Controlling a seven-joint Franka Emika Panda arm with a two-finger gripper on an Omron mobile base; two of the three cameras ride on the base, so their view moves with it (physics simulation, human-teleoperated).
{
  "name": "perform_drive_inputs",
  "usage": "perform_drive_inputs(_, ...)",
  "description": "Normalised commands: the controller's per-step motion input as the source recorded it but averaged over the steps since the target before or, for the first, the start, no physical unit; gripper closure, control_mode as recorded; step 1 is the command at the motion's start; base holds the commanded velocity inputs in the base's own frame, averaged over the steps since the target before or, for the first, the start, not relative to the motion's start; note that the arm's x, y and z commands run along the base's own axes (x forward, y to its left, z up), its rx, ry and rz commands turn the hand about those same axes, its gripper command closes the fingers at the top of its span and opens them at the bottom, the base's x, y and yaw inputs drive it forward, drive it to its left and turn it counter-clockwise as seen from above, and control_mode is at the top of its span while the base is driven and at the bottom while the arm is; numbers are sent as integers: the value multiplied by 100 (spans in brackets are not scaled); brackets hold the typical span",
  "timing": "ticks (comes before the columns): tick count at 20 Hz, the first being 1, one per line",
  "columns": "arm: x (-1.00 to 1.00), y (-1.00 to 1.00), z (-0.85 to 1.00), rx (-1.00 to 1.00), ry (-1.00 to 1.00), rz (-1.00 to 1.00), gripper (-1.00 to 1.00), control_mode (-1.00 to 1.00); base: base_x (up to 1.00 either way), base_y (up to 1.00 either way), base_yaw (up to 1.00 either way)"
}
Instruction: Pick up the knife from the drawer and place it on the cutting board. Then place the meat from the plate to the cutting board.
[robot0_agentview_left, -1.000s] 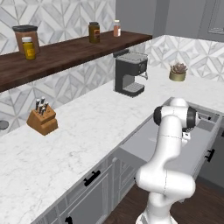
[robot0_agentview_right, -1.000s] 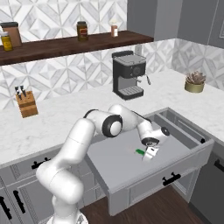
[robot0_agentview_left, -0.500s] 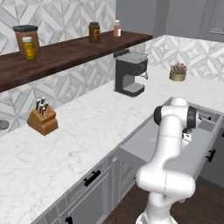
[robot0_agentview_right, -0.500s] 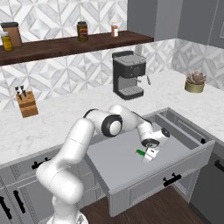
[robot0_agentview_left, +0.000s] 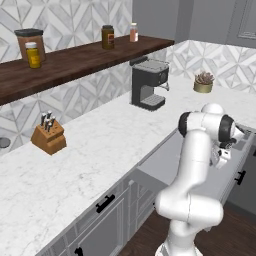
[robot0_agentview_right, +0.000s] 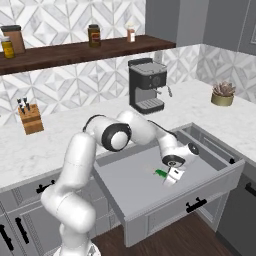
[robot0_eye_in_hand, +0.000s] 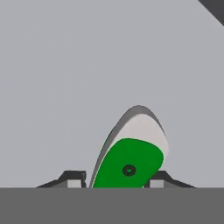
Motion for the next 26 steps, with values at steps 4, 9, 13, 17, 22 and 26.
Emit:
perform_drive_inputs(4, -67, 0, 100, -9, 0, 3, 100, -100, 0, 0, 0)
perform_drive_inputs(9, -68, 0, 100, -5, 0, 3, 100, -100, 0, 0, 0)
perform_drive_inputs(13, -50, 0, 100, 0, 0, 0, 100, -100, 0, 0, 0)
perform_drive_inputs(17, -28, 0, 77, 0, 0, -2, 100, -100, 0, 0, 0)
perform_drive_inputs(22, -22, 0, 29, 0, 0, 0, 100, 100, -26, 0, 3)
perform_drive_inputs(26, 0, 0, 0, 0, 0, 0, 100, 100, -84, 0, 43)
